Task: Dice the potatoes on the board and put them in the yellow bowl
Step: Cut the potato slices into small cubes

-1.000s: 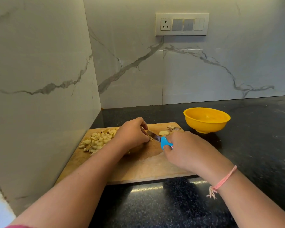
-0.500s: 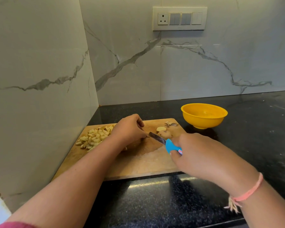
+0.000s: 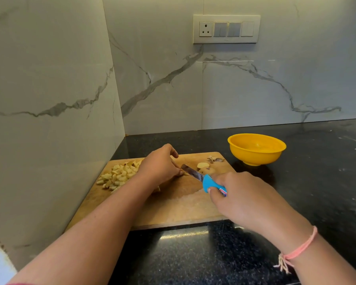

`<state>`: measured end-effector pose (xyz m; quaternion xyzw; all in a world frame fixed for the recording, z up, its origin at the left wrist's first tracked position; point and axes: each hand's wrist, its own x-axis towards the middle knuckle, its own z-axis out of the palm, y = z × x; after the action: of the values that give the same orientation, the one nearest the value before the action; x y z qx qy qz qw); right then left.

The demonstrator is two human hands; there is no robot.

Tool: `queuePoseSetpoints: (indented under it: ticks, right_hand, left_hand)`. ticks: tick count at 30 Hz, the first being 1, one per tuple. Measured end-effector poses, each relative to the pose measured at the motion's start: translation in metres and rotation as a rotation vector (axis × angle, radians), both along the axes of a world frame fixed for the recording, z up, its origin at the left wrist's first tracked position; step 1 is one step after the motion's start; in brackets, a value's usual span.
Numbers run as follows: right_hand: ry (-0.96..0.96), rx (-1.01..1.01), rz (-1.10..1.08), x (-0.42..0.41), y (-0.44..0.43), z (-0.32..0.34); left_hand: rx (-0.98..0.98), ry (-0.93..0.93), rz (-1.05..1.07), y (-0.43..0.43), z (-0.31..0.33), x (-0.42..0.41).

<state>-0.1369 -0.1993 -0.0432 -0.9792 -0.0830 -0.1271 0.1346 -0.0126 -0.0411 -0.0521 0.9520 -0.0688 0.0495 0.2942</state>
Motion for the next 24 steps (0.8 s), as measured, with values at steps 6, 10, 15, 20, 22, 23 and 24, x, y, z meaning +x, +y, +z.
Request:
queuePoseSetpoints:
  ticks: [6,10,15,20,22,23,24]
  right_hand:
    - [0.036,-0.097,-0.003,0.005,0.006,0.002]
    - [-0.031,-0.229,0.027,0.008,0.017,0.009]
    - [0.031,-0.282,0.041,0.011,0.023,0.028]
    - [0.135,-0.231,0.024,0.022,0.018,0.038]
    - [0.152,-0.236,0.020,0.022,0.014,0.034]
    - [0.155,-0.236,0.019,0.021,0.011,0.031]
    - [0.155,-0.234,0.019,0.019,0.009,0.028]
  left_hand:
    - [0.058,-0.016,0.036,-0.002,0.000,0.001]
    - [0.071,-0.017,0.043,-0.004,0.000,0.002]
    - [0.067,0.006,0.052,-0.003,0.001,0.004]
    - [0.056,0.022,0.049,-0.003,0.003,0.006]
    - [0.054,0.022,0.053,-0.003,0.003,0.006]
    - [0.058,0.018,0.056,-0.003,0.003,0.006]
    - [0.063,0.015,0.058,-0.004,0.003,0.005]
